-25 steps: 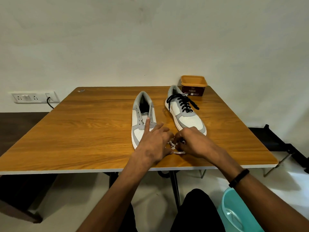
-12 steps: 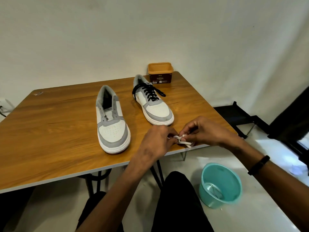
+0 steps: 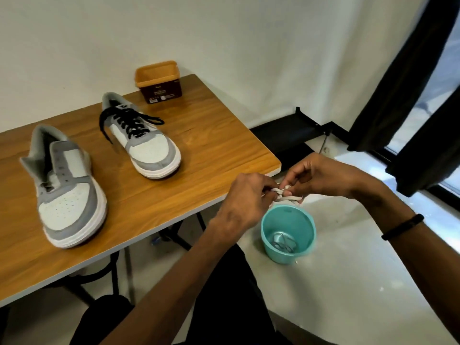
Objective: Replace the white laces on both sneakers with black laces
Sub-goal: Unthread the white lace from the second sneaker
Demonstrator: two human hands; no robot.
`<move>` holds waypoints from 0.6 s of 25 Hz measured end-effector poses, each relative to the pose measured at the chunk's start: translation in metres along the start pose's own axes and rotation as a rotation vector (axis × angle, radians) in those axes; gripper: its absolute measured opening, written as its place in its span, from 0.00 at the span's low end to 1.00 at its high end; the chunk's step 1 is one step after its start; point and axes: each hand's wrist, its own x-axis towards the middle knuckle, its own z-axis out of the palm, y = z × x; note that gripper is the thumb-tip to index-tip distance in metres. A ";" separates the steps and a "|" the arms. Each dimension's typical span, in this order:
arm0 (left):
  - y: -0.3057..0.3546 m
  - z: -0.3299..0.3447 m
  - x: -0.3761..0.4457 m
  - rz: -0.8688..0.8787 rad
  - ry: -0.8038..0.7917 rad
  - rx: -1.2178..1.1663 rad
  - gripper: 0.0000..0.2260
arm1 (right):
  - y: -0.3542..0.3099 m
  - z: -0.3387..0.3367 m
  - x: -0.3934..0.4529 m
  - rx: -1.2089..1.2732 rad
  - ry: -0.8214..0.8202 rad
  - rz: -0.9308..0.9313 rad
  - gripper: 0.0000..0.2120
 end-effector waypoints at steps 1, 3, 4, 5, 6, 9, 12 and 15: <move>0.001 0.018 0.008 -0.023 -0.028 -0.010 0.08 | 0.019 -0.004 -0.003 -0.006 0.016 0.033 0.07; -0.001 0.052 0.021 -0.089 -0.083 -0.064 0.08 | 0.057 -0.006 -0.002 -0.020 0.061 0.106 0.05; -0.004 0.068 0.029 -0.131 -0.115 -0.093 0.09 | 0.076 -0.007 0.001 -0.024 0.095 0.137 0.04; -0.008 0.084 0.037 -0.191 -0.151 -0.131 0.11 | 0.092 -0.007 0.005 -0.030 0.133 0.161 0.04; -0.012 0.096 0.044 -0.264 -0.188 -0.185 0.13 | 0.105 -0.004 0.009 -0.045 0.171 0.187 0.03; -0.034 0.136 0.069 -0.460 -0.273 -0.274 0.24 | 0.145 0.002 0.025 -0.129 0.288 0.287 0.04; -0.045 0.152 0.079 -0.522 -0.298 -0.247 0.23 | 0.175 0.015 0.040 -0.157 0.305 0.335 0.17; -0.049 0.151 0.081 -0.539 -0.294 -0.237 0.18 | 0.189 0.022 0.046 -0.175 0.301 0.389 0.19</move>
